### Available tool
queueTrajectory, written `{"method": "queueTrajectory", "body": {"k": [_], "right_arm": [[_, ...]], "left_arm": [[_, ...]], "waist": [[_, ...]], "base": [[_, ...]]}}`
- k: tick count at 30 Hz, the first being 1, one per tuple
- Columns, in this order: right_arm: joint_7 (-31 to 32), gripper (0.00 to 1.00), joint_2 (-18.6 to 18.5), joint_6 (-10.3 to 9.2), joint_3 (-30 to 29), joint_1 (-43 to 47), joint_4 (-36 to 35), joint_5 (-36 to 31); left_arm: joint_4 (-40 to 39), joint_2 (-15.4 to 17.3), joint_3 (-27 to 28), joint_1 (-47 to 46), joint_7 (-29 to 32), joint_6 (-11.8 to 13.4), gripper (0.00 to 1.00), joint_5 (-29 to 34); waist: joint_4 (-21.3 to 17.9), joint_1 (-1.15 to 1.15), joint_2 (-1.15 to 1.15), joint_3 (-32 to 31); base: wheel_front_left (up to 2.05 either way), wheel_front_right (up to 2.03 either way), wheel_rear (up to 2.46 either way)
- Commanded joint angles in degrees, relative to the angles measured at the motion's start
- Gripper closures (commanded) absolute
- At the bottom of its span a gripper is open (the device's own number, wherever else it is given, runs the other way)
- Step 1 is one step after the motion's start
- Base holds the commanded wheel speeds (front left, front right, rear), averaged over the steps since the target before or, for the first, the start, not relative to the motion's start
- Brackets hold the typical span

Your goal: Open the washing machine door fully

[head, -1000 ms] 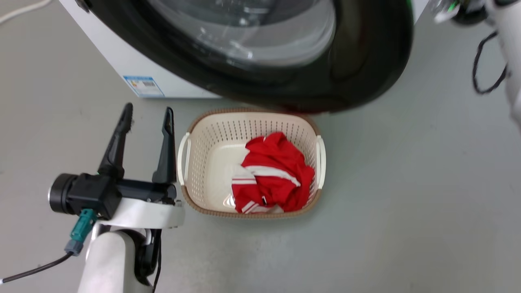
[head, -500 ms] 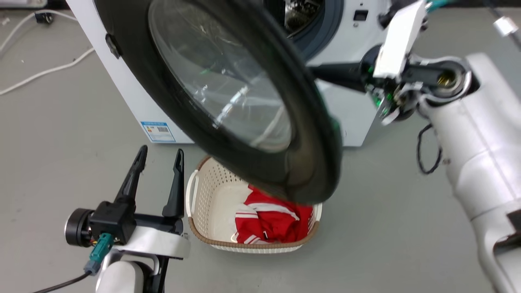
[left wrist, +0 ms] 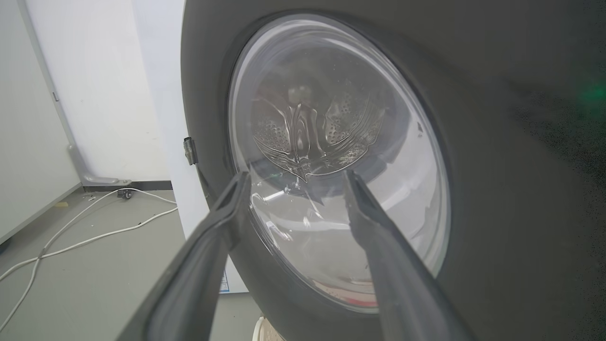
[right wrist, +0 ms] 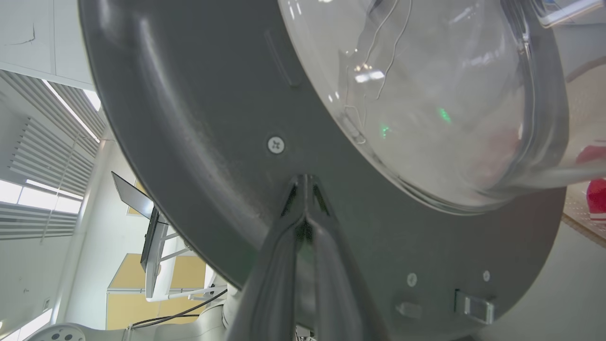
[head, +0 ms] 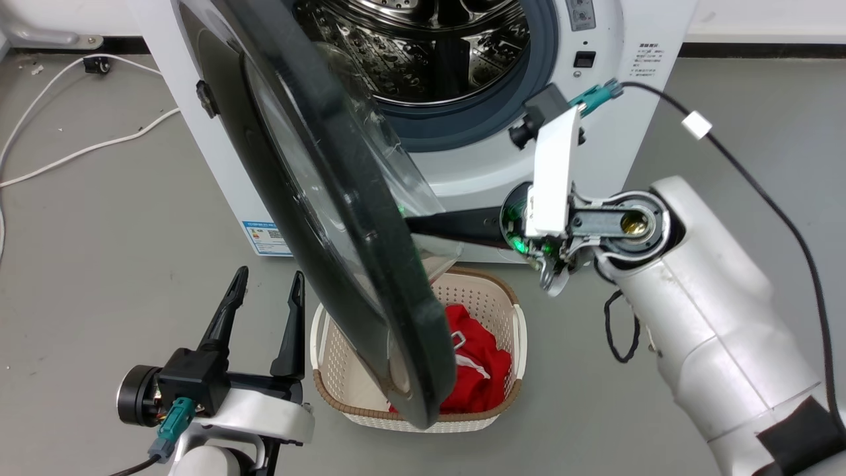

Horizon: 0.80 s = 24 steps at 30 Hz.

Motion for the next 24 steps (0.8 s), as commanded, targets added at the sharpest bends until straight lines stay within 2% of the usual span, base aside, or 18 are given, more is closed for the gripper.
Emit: {"method": "queueTrajectory", "body": {"k": [1, 5, 8, 20, 21, 22, 23, 24], "right_arm": [[-0.37, 1.0, 0.73, 0.02, 1.05, 1.99, -1.32, 0.55], [-2.31, 1.0, 0.93, 0.02, 2.38, 4.0, -3.47, 1.49], [-6.27, 1.0, 1.01, 0.02, 2.02, 5.61, -5.24, 1.93], [-33.87, 1.0, 0.06, 0.02, -10.04, 18.02, -14.99, 1.94], [-35.55, 0.87, -0.42, 0.02, -10.73, 19.54, -16.07, 1.34], [-37.42, 0.33, -0.35, 0.02, -11.89, 21.43, -17.4, 1.89], [-39.18, 0.0, -0.53, 0.02, -12.88, 23.14, -18.71, 1.73], [-41.15, 0.0, -0.86, 0.02, -13.75, 24.85, -20.07, 0.97]], "left_arm": [[0.26, -0.15, -0.14, 0.54, -0.14, 0.1, 0.0, 0.15], [0.58, -0.27, -0.22, 0.7, -0.14, 0.19, 0.0, 0.02], [0.68, -0.36, -0.27, 0.84, -0.14, 0.26, 0.0, -0.17], [0.38, -0.5, 0.66, 1.3, -0.14, 0.92, 0.0, -0.42], [0.36, -0.5, 0.8, 1.42, -0.14, 0.92, 0.0, -0.38], [0.39, -0.51, 0.9, 1.49, -0.14, 0.92, 0.0, -0.35], [0.35, -0.52, 1.02, 1.61, -0.14, 0.96, 0.0, -0.33], [0.35, -0.53, 1.11, 1.68, -0.14, 1.01, 0.0, -0.3]], "waist": [[0.26, 0.01, 0.0, -0.17], [0.53, 0.01, 0.0, -0.52], [0.62, 0.01, 0.0, -0.85], [-1.15, 0.01, 0.0, -1.67], [-1.37, 0.01, 0.0, -1.78], [-1.56, 0.01, 0.0, -1.94], [-1.75, 0.01, 0.0, -2.08], [-1.94, 0.01, 0.0, -2.19]], "base": [[0.0, 0.0, 0.0], [0.0, 0.0, 0.0], [0.0, 0.0, 0.0], [0.0, 0.0, 0.0], [0.0, 0.0, 0.0], [0.0, 0.0, 0.0], [0.0, 0.0, 0.0], [0.0, 0.0, 0.0]]}}
